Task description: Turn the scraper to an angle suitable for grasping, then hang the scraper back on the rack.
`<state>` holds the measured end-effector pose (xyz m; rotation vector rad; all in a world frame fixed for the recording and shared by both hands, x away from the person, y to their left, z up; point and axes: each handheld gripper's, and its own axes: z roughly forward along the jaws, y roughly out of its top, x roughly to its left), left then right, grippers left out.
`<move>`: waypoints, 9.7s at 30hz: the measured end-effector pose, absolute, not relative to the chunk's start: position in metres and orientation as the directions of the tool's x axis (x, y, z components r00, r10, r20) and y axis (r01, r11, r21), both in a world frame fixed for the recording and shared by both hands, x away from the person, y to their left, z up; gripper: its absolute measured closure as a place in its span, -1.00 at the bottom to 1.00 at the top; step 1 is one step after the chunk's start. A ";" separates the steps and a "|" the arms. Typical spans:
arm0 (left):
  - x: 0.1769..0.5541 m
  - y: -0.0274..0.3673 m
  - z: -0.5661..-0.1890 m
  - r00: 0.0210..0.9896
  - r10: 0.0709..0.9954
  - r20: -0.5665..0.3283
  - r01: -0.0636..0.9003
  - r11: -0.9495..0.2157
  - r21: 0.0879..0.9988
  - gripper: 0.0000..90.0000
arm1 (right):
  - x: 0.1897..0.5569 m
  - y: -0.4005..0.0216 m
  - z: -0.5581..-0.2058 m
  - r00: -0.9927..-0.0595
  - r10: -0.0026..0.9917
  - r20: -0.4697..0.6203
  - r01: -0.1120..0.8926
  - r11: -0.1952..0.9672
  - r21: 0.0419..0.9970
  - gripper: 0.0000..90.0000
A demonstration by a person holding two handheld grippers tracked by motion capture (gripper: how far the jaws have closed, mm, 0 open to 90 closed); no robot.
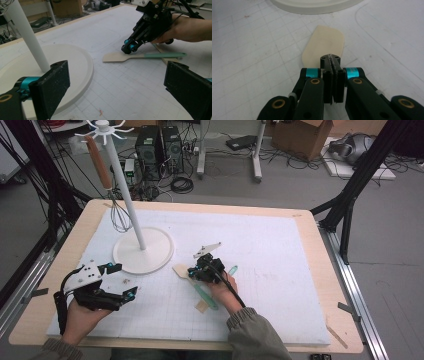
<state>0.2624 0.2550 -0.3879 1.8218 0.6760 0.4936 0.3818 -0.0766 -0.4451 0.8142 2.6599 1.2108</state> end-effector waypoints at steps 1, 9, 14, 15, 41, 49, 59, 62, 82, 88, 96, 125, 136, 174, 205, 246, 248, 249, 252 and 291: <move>0.262 0.255 -0.388 0.752 0.659 0.012 0.212 -0.259 0.942 -0.85 | 0.381 -0.075 -0.445 -0.853 0.507 0.122 0.426 0.540 0.726 0.98; 0.262 0.255 -0.388 0.752 0.659 0.011 0.210 -0.255 0.944 -0.85 | 0.375 -0.063 -0.444 -0.876 0.466 0.127 0.404 0.561 0.723 0.98; 0.262 0.256 -0.387 0.752 0.659 0.013 0.209 -0.256 0.944 -0.84 | 0.374 -0.060 -0.445 -0.882 0.453 0.131 0.399 0.568 0.720 0.98; 0.262 0.255 -0.387 0.752 0.659 0.012 0.210 -0.256 0.944 -0.84 | 0.373 -0.060 -0.445 -0.883 0.451 0.132 0.399 0.570 0.718 0.98; 0.259 0.259 -0.387 0.746 0.666 0.013 0.208 -0.253 0.945 -0.84 | 0.366 -0.076 -0.424 -0.900 0.411 0.145 0.367 0.536 0.760 0.61; 0.258 0.258 -0.387 0.745 0.667 0.018 0.204 -0.253 0.946 -0.84 | 0.356 -0.085 -0.412 -0.906 0.403 0.128 0.345 0.528 0.776 0.15; 0.259 0.258 -0.387 0.747 0.665 0.014 0.206 -0.251 0.946 -0.84 | 0.345 -0.101 -0.405 -0.895 0.426 0.132 0.349 0.484 0.802 -0.33; 0.259 0.258 -0.387 0.747 0.664 0.016 0.205 -0.254 0.945 -0.84 | 0.341 -0.106 -0.404 -0.894 0.433 0.119 0.341 0.482 0.807 -0.38; 0.260 0.259 -0.389 0.748 0.663 0.011 0.208 -0.250 0.946 -0.84 | 0.317 -0.144 -0.409 -0.879 0.467 0.097 0.341 0.473 0.812 -0.48; 0.260 0.260 -0.389 0.747 0.665 0.007 0.208 -0.243 0.948 -0.84 | 0.310 -0.152 -0.413 -0.871 0.480 0.099 0.353 0.474 0.807 -0.47; 0.261 0.262 -0.389 0.744 0.668 0.005 0.208 -0.239 0.949 -0.84 | 0.303 -0.159 -0.417 -0.871 0.480 0.101 0.353 0.471 0.808 -0.43; 0.260 0.261 -0.389 0.747 0.664 0.007 0.207 -0.242 0.948 -0.84 | 0.295 -0.159 -0.427 -0.886 0.456 0.089 0.344 0.516 0.785 -0.20; 0.260 0.261 -0.389 0.748 0.664 0.006 0.208 -0.243 0.947 -0.84 | 0.298 -0.156 -0.433 -0.888 0.451 0.086 0.349 0.542 0.764 -0.01; 0.259 0.261 -0.388 0.748 0.664 0.011 0.203 -0.245 0.948 -0.84 | 0.285 -0.151 -0.437 -0.902 0.430 0.046 0.331 0.618 0.713 0.39; 0.259 0.256 -0.389 0.765 0.645 0.011 0.202 -0.257 0.945 -0.84 | 0.287 -0.155 -0.434 -0.889 0.456 0.031 0.340 0.615 0.712 0.64; 0.269 0.222 -0.384 0.842 0.539 0.006 0.182 -0.295 0.938 -0.75 | 0.289 -0.157 -0.410 -0.925 0.379 -0.003 0.216 0.533 0.818 0.66; 0.269 0.220 -0.383 0.855 0.518 0.007 0.176 -0.303 0.937 -0.74 | 0.289 -0.156 -0.408 -0.932 0.362 0.004 0.210 0.531 0.821 0.66; 0.268 0.218 -0.383 0.860 0.510 0.014 0.168 -0.310 0.936 -0.71 | 0.289 -0.155 -0.407 -0.936 0.352 0.007 0.206 0.533 0.820 0.66; 0.268 0.213 -0.383 0.876 0.482 0.018 0.158 -0.321 0.934 -0.65 | 0.288 -0.152 -0.405 -0.944 0.331 0.009 0.195 0.534 0.823 0.66; 0.279 0.183 -0.392 0.949 0.315 0.022 0.144 -0.492 0.858 0.04 | 0.285 -0.116 -0.380 -0.987 0.159 -0.007 0.082 0.548 0.833 0.66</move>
